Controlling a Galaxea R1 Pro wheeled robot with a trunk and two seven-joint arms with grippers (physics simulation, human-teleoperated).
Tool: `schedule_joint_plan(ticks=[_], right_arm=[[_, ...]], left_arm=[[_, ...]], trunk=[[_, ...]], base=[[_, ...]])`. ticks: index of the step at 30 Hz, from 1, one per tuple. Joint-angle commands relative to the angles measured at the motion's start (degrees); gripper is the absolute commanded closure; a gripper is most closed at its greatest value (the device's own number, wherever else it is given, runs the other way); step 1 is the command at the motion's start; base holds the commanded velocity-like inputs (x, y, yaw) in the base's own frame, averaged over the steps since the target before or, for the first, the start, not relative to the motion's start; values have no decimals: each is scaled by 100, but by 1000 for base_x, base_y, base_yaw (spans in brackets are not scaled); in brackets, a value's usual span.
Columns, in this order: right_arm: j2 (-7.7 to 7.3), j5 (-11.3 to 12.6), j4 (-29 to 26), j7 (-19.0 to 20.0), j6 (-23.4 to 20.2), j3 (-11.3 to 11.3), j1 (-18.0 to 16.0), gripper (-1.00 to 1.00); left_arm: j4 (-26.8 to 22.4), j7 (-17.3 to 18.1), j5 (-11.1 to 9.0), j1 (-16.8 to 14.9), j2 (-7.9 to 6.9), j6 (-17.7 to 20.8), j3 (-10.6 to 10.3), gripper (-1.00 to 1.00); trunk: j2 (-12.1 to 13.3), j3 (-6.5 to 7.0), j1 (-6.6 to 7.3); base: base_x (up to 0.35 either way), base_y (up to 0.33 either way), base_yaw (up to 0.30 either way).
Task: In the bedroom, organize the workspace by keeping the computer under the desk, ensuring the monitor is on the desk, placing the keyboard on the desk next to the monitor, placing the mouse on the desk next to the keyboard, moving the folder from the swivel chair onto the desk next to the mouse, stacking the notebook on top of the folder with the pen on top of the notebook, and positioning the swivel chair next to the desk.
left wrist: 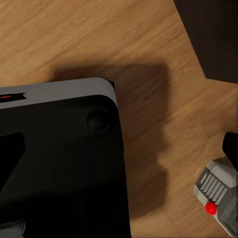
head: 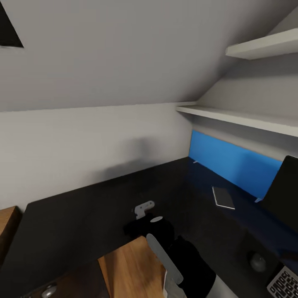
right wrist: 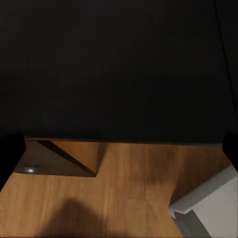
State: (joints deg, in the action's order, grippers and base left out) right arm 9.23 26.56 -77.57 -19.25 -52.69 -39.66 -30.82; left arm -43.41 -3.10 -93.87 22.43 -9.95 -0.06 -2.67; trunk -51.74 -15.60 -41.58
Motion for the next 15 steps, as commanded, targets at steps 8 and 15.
schedule_joint_plan(ticks=[8,15], right_arm=[[4,24,-113,-95,-27,-191,62,-100],[6,2,-163,-104,-29,-287,112,-100]], left_arm=[[-13,-33,-31,-1,-12,27,-14,-100],[-14,-33,-30,-2,-15,31,-9,-100]], trunk=[[317,188,175],[597,364,329]], base=[[0,0,227],[0,0,210]])
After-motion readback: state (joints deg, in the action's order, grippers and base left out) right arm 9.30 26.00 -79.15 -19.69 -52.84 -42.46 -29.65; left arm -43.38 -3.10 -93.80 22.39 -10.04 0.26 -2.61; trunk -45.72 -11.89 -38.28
